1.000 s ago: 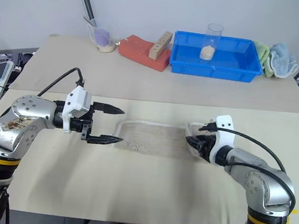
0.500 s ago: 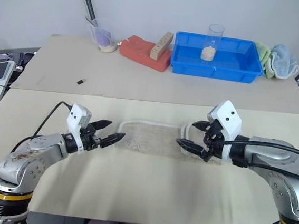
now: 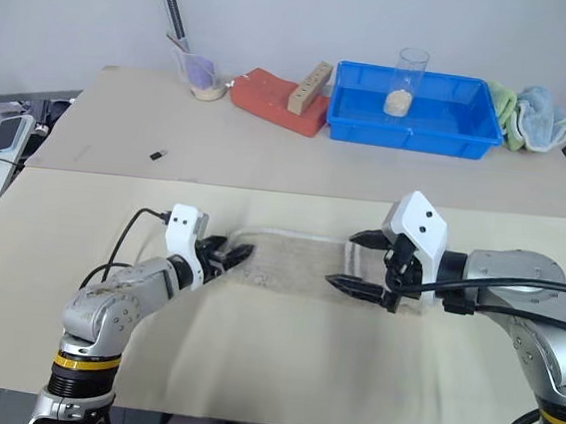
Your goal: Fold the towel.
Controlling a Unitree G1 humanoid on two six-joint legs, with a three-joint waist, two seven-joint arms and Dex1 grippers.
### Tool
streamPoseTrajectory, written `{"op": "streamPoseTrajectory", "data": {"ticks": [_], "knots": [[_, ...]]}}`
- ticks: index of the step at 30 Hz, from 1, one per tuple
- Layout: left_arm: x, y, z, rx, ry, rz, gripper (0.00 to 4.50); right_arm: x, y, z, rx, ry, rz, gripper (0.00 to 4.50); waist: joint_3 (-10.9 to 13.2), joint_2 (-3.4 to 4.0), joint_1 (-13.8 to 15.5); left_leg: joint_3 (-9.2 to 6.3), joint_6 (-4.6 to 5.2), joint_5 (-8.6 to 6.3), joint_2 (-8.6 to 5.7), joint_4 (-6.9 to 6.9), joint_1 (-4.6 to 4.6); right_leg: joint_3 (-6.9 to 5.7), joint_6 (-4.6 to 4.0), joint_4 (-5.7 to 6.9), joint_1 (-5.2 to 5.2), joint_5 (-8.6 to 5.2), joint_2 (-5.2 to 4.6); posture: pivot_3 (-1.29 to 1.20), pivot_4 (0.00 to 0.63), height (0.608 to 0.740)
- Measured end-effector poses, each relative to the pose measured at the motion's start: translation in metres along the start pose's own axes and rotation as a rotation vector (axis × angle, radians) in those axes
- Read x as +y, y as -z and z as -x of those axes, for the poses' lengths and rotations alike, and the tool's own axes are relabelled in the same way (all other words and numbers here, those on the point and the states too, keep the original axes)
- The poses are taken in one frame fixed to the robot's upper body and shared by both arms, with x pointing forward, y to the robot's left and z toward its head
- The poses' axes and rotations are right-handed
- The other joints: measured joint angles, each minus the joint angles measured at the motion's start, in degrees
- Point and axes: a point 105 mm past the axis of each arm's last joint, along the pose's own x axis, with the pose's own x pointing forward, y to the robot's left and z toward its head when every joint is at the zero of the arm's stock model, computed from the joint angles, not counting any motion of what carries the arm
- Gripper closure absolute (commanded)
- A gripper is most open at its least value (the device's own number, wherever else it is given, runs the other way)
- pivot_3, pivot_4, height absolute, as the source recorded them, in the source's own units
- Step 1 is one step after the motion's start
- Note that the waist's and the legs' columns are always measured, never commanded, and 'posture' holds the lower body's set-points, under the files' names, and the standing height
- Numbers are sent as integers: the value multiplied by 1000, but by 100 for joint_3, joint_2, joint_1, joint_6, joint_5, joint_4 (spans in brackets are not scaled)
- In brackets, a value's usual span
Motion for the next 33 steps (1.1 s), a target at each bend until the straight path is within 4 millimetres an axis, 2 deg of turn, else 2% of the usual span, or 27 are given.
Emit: {"op": "streamPoseTrajectory", "data": {"ticks": [4, 5, 14, 16, 18, 21, 23, 30, 33], "knots": [[-2, 3, -3, 18, -17, -10, 4217, 2, -3, 3, -12, -13, -7, 308, -1, 1, 54, 0, 0, 0, -5, 1, -5, 0, 0, -8, 2, 0, -6, 0, 150, 740], [-4, 3, -4, 20, -12, -8, 4432, 1, -3, 4, -8, -13, -6, 308, -1, 2, 68, 0, 0, 0, -5, 1, -4, -1, 0, -10, 4, 0, -7, 0, 150, 740], [-14, -3, -14, 27, 27, 1, 4432, -2, 4, 31, 62, 33, -30, 308, 1, -5, 168, 1, -1, 0, -7, 3, -12, -2, 3, -33, 8, 2, -7, 0, 150, 740], [-17, -10, -15, 26, 51, -16, 4432, -2, 7, 39, 82, 39, -48, 308, 3, -8, 159, 1, -1, 0, -6, 2, -19, -3, 3, -34, 6, 2, -5, 0, 150, 740], [-26, -25, -18, 1, 90, -39, 4432, -2, 11, 49, 109, 55, -67, 308, 7, -14, 154, -1, -1, 1, -6, 3, -24, -5, 3, -35, 5, 2, -4, 0, 150, 740], [-52, -53, -21, -64, 193, -76, 4432, -1, 14, 64, 144, 77, -92, 308, 13, -25, 142, 4, -1, 0, -7, 3, -26, -4, 4, -36, 6, 2, -5, 0, 150, 740], [-71, -62, -22, -75, 264, -96, 4432, 1, 16, 72, 166, 86, -112, 308, 14, -27, 139, 6, -1, 1, -6, 3, -26, -3, 4, -36, 7, 2, -4, 0, 150, 740], [-152, -61, -43, -48, 532, -162, 4432, 13, 18, 92, 221, 112, -144, 308, 16, -29, 128, 16, -2, 1, -6, 5, -28, 3, 4, -39, 10, 2, -1, 0, 150, 740], [-178, -61, -51, -60, 583, -167, 4432, 19, 17, 96, 237, 123, -148, 308, 17, -31, 128, 17, -1, 1, -6, 4, -33, 3, 4, -40, 10, 2, 1, 0, 150, 740]]}}
